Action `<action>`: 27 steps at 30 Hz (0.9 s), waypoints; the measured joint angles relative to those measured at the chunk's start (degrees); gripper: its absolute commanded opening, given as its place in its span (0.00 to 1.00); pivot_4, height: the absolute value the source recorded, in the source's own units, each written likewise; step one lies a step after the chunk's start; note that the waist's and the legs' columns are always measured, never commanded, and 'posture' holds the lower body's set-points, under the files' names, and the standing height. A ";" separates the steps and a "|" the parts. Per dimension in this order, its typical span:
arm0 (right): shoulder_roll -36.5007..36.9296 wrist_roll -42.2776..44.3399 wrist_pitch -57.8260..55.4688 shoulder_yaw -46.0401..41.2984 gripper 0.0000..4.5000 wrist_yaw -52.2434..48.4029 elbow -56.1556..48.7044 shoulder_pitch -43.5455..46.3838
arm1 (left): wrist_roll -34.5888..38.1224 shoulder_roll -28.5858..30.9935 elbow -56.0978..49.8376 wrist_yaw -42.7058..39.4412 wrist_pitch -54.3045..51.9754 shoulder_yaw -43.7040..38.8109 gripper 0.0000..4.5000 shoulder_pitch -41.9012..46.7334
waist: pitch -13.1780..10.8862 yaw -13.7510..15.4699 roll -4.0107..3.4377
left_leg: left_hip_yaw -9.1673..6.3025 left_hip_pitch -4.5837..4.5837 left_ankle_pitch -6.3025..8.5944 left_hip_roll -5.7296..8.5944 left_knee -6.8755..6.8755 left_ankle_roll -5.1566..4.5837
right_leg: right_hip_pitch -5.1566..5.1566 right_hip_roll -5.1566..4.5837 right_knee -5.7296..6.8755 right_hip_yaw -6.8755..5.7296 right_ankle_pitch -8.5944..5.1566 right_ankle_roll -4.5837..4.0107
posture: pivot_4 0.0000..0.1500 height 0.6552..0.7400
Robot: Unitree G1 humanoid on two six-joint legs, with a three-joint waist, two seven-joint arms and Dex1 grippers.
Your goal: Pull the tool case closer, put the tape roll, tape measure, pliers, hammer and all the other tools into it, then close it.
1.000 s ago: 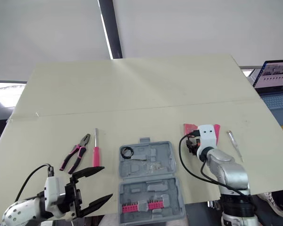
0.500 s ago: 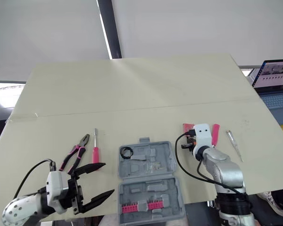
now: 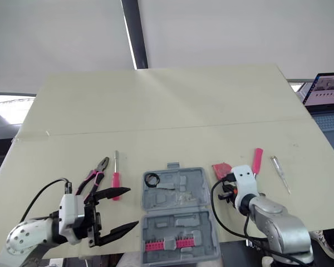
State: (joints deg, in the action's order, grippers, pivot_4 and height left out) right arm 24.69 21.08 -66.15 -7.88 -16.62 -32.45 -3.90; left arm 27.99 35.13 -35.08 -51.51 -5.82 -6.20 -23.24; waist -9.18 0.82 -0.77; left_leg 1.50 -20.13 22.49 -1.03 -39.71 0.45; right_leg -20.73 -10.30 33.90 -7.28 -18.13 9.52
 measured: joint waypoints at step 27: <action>-0.50 7.11 -14.31 -5.16 0.02 -0.06 -15.86 -13.17 | 1.24 1.38 0.08 -2.85 -2.11 1.14 1.00 1.82 | -0.01 0.52 -0.02 | 0.00 0.00 0.00 0.01 -0.01 0.00 | 0.01 0.00 -0.02 0.03 0.00 0.00 | 1.00 0.97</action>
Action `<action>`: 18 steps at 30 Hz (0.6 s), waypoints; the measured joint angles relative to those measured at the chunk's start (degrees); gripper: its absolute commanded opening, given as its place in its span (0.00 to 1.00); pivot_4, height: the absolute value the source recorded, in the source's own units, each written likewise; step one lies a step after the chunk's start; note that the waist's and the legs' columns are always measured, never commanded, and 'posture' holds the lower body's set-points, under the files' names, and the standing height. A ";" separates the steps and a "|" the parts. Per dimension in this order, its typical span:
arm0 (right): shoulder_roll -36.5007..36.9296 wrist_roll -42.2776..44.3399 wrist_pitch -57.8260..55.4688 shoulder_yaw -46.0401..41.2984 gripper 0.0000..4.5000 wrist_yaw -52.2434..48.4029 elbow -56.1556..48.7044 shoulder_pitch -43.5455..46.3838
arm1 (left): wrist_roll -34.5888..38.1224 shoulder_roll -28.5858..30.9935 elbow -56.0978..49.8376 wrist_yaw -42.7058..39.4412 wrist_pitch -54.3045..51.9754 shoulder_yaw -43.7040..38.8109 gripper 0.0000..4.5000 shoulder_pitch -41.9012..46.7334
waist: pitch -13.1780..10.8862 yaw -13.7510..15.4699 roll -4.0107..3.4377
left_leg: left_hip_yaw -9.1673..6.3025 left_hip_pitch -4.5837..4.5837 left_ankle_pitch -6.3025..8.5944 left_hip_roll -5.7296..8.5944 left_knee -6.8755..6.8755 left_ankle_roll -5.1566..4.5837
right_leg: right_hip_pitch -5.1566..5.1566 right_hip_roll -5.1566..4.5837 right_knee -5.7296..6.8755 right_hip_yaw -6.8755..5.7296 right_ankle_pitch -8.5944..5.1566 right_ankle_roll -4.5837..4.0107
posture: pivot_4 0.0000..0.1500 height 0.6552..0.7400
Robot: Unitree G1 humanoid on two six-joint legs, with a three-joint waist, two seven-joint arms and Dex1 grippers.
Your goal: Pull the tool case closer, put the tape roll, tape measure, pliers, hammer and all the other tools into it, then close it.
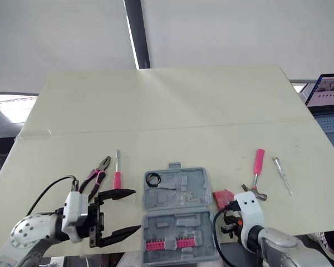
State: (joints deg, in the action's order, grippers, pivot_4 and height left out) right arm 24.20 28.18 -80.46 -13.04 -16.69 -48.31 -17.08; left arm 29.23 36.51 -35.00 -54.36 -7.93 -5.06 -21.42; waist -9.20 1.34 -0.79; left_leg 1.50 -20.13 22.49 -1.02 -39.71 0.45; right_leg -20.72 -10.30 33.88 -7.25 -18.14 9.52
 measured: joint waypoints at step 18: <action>0.78 0.27 -1.05 -0.96 0.98 -0.08 0.59 2.50 | -0.66 -0.61 0.15 -0.03 2.21 1.17 1.00 -0.67 | 0.01 -0.01 0.01 | 0.00 0.00 0.00 0.00 0.00 0.00 | 0.01 0.00 -0.01 0.00 0.00 0.00 | 1.00 0.97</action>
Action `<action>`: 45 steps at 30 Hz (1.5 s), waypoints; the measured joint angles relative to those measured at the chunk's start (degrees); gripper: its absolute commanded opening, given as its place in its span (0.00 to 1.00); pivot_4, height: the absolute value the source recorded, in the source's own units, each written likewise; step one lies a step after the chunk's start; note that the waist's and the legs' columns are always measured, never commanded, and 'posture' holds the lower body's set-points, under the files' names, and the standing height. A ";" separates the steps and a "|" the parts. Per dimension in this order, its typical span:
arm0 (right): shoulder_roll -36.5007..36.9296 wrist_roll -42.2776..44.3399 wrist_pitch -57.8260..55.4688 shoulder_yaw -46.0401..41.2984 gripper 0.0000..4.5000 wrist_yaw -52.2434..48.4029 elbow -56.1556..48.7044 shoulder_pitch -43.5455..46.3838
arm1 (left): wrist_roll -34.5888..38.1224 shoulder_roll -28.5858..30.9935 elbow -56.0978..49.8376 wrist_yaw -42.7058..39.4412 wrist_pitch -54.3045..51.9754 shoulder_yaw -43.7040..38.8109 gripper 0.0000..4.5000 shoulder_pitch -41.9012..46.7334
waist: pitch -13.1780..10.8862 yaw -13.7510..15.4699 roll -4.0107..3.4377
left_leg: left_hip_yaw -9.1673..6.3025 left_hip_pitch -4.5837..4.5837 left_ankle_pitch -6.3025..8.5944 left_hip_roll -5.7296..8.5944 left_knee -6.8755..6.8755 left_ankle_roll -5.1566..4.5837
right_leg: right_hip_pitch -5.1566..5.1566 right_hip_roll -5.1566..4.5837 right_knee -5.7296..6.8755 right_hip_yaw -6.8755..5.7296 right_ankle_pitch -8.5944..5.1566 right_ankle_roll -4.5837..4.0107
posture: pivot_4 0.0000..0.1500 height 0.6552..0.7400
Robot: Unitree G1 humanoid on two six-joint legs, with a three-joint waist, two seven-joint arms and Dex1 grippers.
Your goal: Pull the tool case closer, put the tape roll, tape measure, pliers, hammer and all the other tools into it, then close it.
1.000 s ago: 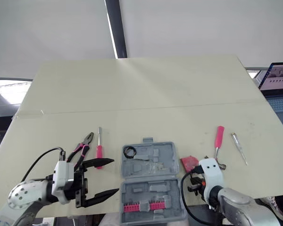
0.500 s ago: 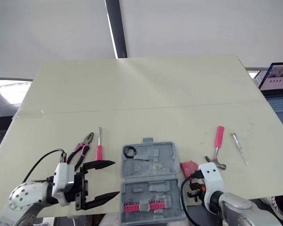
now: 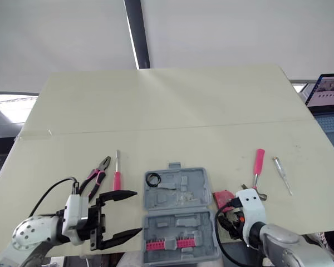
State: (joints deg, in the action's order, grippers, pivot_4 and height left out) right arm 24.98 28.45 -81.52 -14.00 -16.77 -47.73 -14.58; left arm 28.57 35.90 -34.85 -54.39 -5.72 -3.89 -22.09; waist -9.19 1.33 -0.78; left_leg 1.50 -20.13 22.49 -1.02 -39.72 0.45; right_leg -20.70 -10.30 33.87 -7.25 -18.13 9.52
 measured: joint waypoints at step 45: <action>30.61 -22.22 89.14 21.71 0.98 -58.07 53.20 23.55 | 0.80 -0.33 1.98 -7.57 12.09 -2.96 1.00 -10.45 | -0.20 0.09 0.09 | -0.06 -0.05 0.00 -0.02 -0.19 -0.01 | 0.17 -0.01 -0.18 -0.20 0.03 0.07 | 1.00 0.97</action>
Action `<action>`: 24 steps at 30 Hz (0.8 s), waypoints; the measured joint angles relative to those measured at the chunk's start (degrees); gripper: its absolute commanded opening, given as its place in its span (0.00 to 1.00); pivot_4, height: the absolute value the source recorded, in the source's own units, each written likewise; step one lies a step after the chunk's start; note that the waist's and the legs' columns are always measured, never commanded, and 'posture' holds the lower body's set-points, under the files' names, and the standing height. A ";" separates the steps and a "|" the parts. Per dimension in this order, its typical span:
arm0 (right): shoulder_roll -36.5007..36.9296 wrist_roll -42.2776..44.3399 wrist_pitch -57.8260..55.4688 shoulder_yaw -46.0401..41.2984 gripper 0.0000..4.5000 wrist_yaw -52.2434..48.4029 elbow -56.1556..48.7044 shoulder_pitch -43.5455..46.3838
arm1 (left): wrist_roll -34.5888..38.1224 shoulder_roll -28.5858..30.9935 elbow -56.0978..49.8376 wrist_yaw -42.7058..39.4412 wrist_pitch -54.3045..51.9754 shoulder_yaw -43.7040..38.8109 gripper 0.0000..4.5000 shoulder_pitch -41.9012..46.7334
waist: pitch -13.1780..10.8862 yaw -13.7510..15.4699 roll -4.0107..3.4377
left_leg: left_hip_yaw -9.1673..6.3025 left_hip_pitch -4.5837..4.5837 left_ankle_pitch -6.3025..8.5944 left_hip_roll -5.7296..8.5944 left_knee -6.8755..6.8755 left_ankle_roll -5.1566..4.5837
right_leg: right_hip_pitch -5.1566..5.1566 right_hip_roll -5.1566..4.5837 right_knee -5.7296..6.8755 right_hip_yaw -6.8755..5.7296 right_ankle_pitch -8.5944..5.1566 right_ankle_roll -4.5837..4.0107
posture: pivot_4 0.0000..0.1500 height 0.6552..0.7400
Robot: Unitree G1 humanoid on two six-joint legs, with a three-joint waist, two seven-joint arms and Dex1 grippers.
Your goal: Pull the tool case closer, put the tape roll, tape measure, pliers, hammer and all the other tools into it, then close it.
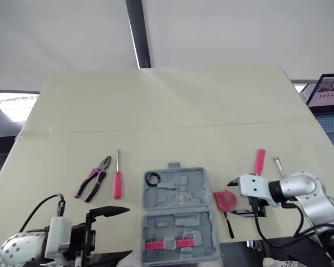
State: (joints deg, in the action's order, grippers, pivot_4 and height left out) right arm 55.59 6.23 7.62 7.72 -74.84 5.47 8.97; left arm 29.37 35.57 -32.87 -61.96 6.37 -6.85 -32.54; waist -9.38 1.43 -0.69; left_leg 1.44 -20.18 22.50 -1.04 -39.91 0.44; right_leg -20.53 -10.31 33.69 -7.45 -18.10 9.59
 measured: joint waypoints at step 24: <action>-4.55 -4.04 11.10 5.38 0.98 -0.85 13.75 6.63 | -0.95 -0.83 -0.32 3.11 1.93 -0.95 1.00 -2.16 | -0.01 -0.19 -0.02 | -0.01 0.00 0.00 -0.04 -0.02 0.00 | 0.01 0.01 0.01 -0.06 0.00 0.00 | 1.00 0.97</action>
State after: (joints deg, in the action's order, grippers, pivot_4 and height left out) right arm 51.04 2.19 18.72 13.10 -75.68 19.22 15.60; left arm 28.43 34.74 -33.19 -58.85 8.30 -7.80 -34.71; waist -9.40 1.24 -0.71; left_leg 1.43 -20.18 22.50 -1.08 -39.94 0.44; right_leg -20.52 -10.30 33.70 -7.51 -18.10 9.59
